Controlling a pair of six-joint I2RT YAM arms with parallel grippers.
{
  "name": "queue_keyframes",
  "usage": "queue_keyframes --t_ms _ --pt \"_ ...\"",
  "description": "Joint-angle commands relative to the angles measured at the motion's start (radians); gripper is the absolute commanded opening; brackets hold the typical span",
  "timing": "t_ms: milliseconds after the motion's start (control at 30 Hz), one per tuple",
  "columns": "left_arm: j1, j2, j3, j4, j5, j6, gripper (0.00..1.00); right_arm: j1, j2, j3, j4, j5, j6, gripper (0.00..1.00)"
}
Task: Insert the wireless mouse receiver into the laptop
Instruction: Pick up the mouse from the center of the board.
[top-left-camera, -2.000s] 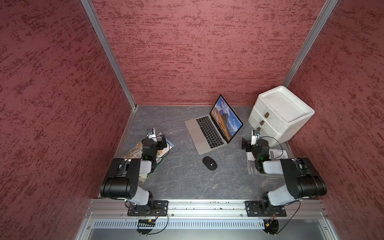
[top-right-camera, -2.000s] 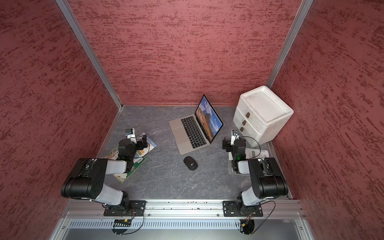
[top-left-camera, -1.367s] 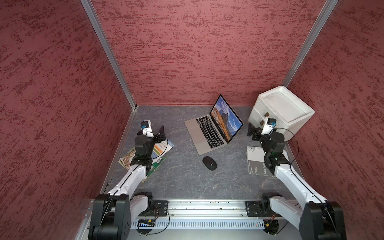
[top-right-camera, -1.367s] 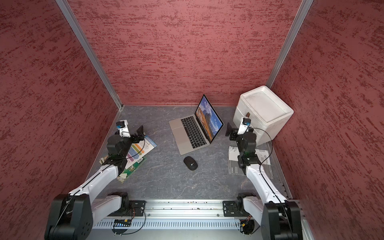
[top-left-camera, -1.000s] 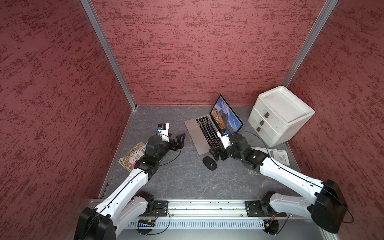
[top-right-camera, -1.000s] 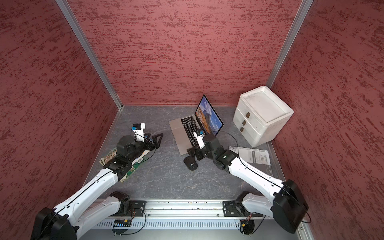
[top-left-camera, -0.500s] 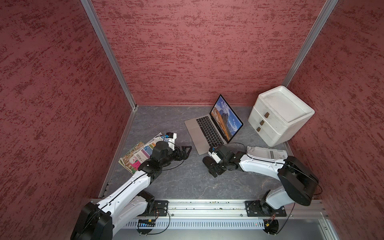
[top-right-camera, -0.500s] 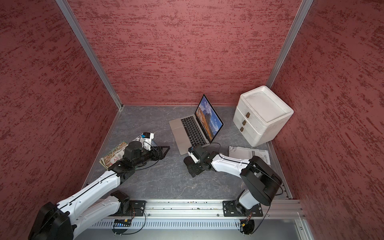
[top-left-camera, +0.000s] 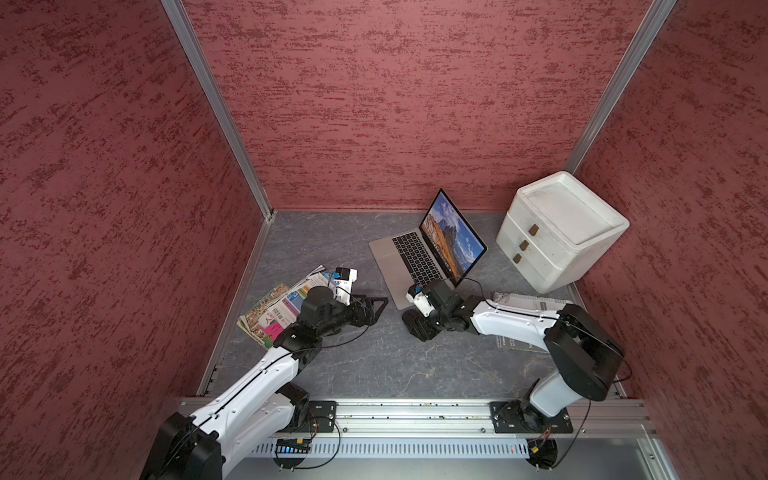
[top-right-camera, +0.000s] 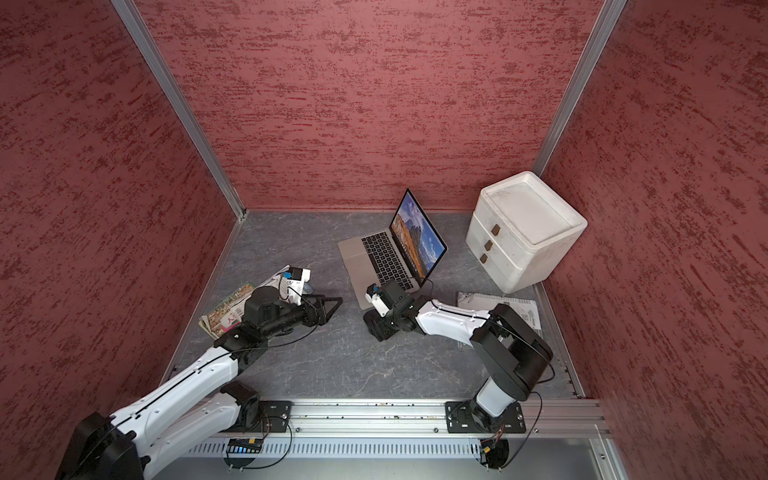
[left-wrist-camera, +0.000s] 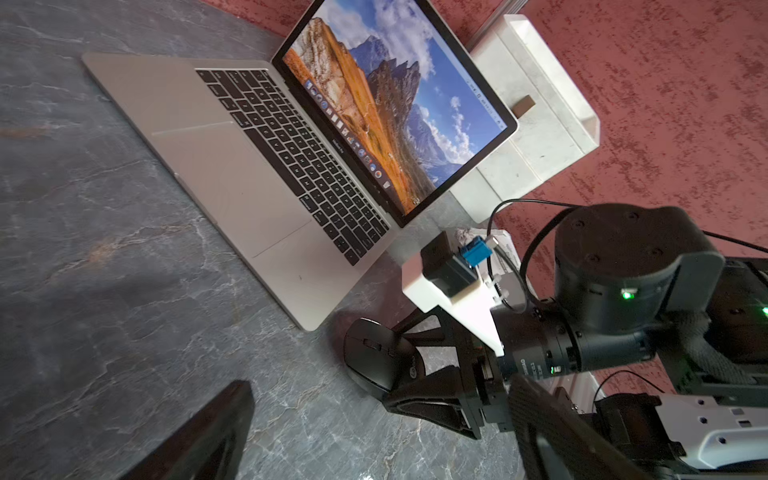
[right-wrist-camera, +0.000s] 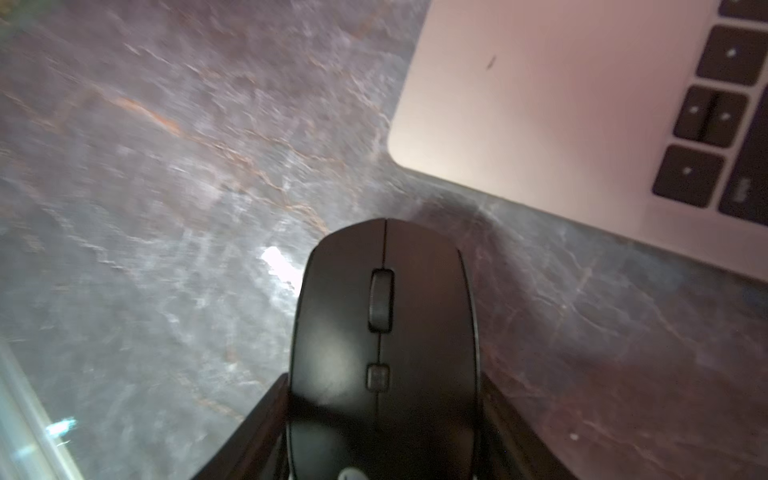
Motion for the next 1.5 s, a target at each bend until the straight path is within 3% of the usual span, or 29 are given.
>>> queue_keyframes --t_ms 0,133,267,333,500,700,767,1000,1100,1133,1200,1267,1367,1467 --pt "-0.007 -0.001 -0.012 0.164 0.146 -0.102 1.00 -0.121 -0.100 0.002 0.128 -0.370 0.172 0.36" --pt "-0.040 0.026 -0.011 0.357 0.210 -0.256 1.00 -0.205 -0.179 0.047 0.207 -0.649 0.321 0.35" --pt "-0.084 0.082 0.033 0.511 0.234 -0.342 1.00 -0.210 -0.214 0.074 0.337 -0.848 0.487 0.35" --pt "-0.097 0.108 0.053 0.560 0.234 -0.371 1.00 -0.209 -0.235 0.087 0.401 -0.899 0.550 0.35" --pt "-0.118 0.144 0.082 0.723 0.223 -0.475 1.00 -0.202 -0.281 0.127 0.385 -0.958 0.567 0.35" --pt "-0.164 0.180 0.129 0.766 0.237 -0.502 1.00 -0.181 -0.289 0.136 0.419 -0.983 0.594 0.35" --pt "-0.173 0.188 0.136 0.790 0.237 -0.517 0.94 -0.176 -0.288 0.137 0.414 -0.983 0.589 0.35" --pt "-0.200 0.211 0.142 0.785 0.200 -0.543 0.61 -0.174 -0.287 0.132 0.387 -0.972 0.555 0.34" --pt "-0.206 0.233 0.141 0.784 0.178 -0.573 0.39 -0.174 -0.286 0.131 0.329 -0.959 0.498 0.37" --pt "-0.211 0.243 0.144 0.771 0.173 -0.582 0.33 -0.174 -0.291 0.131 0.295 -0.930 0.460 0.43" --pt "-0.214 0.254 0.142 0.685 0.128 -0.611 0.26 -0.176 -0.309 0.119 0.225 -0.835 0.379 0.67" --pt "-0.211 0.246 0.123 0.567 0.049 -0.657 0.26 -0.180 -0.339 0.087 0.234 -0.744 0.351 0.82" --pt "-0.198 0.219 0.069 0.381 -0.109 -0.822 0.23 -0.179 -0.405 -0.065 0.423 -0.570 0.392 0.89" --pt "-0.198 0.228 0.009 0.353 -0.191 -0.980 0.23 -0.129 -0.465 -0.246 0.616 -0.378 0.340 0.93"
